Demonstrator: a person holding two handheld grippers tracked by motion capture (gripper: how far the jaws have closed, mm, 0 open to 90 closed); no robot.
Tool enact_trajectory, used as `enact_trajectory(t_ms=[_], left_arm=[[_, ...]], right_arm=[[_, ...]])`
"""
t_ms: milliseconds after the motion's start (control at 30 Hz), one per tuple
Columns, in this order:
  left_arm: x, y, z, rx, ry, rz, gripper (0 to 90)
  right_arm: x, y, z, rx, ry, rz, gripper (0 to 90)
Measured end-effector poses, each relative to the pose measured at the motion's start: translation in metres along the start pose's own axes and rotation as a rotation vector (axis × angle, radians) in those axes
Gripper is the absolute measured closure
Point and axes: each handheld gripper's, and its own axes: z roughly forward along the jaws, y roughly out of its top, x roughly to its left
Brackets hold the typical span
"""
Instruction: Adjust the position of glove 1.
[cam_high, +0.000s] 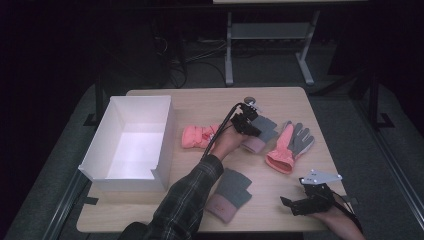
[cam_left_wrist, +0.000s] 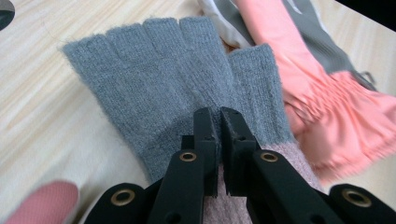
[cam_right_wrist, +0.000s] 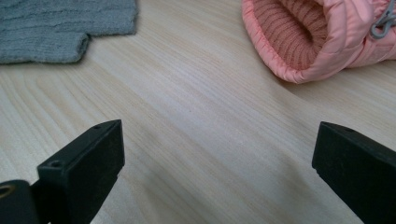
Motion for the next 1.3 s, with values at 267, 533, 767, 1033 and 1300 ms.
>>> enact_trajectory(t_ms=[267,533,767,1033,1300], left_arm=[[-0.008,-0.018,-0.025,-0.007,-0.018,-0.001,85.7],[-0.017,-0.035,-0.042,-0.015,-0.039,-0.003,85.7],[-0.028,-0.054,-0.058,-0.028,-0.050,0.021,85.7],[-0.040,-0.077,-0.074,-0.050,-0.066,0.008,85.6],[-0.047,-0.099,-0.087,-0.070,-0.067,-0.008,85.6]], right_arm=[[0.000,-0.001,0.000,-0.001,-0.004,-0.001,2.0],[0.000,-0.001,0.001,0.001,-0.005,-0.007,2.0],[0.000,-0.002,0.001,0.003,-0.004,-0.012,2.0],[0.000,-0.003,0.000,0.014,-0.012,-0.009,2.0],[-0.001,-0.003,0.001,0.023,-0.020,-0.014,2.0]])
